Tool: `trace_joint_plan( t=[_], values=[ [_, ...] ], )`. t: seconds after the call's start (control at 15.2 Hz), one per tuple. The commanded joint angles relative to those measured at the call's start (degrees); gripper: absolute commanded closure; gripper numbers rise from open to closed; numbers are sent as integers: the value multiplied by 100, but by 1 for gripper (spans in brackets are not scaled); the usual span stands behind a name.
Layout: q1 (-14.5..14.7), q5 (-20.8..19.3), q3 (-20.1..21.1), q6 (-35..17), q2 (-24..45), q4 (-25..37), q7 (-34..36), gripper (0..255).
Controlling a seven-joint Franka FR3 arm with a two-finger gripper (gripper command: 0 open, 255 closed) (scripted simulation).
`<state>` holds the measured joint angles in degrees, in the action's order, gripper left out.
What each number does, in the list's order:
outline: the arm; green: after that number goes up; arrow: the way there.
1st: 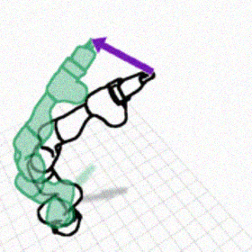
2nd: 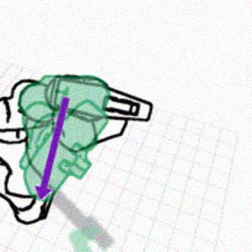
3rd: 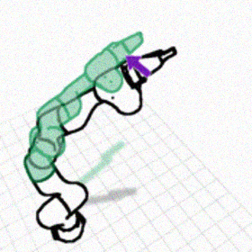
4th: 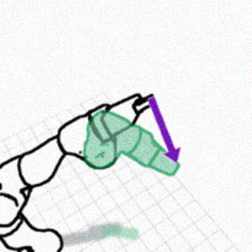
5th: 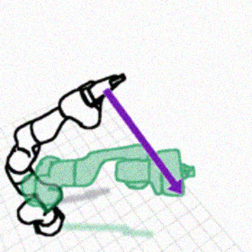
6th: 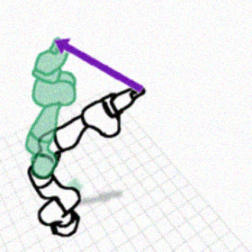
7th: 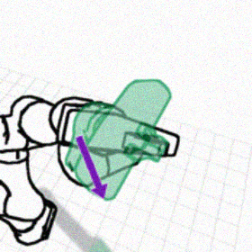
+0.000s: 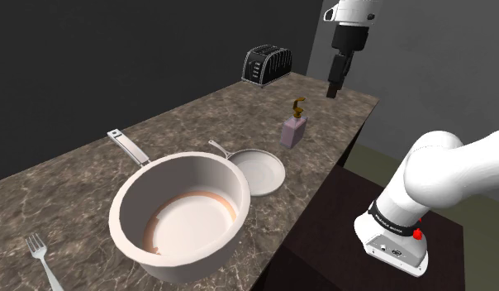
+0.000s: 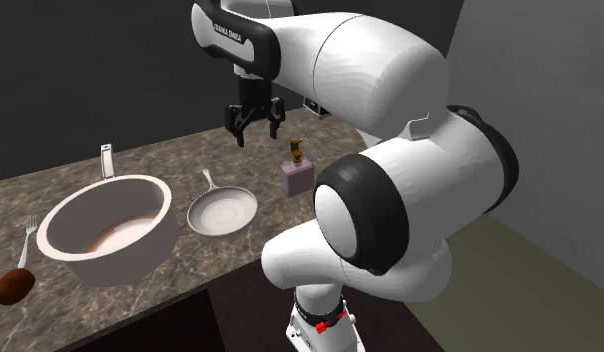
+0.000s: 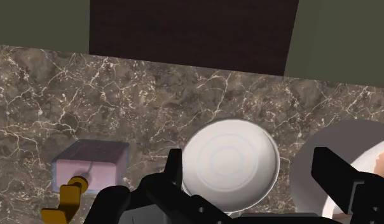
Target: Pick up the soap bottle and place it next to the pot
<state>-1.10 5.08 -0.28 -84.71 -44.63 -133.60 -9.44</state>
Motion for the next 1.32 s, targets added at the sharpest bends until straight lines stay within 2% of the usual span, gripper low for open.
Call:
trace_joint_plan(
  t=[0.0,0.33,0.73,0.99,1.25],
  values=[
    [0,0,0,0,0,0,0,0],
    [-179,-173,-570,-938,177,-484,-595,0],
    [-327,-225,-1293,-2094,728,-791,-1352,0],
    [-332,-101,-1808,-2842,1290,-815,-1921,0],
    [-233,228,-2353,-3518,1989,-687,-2592,0]
  ],
)
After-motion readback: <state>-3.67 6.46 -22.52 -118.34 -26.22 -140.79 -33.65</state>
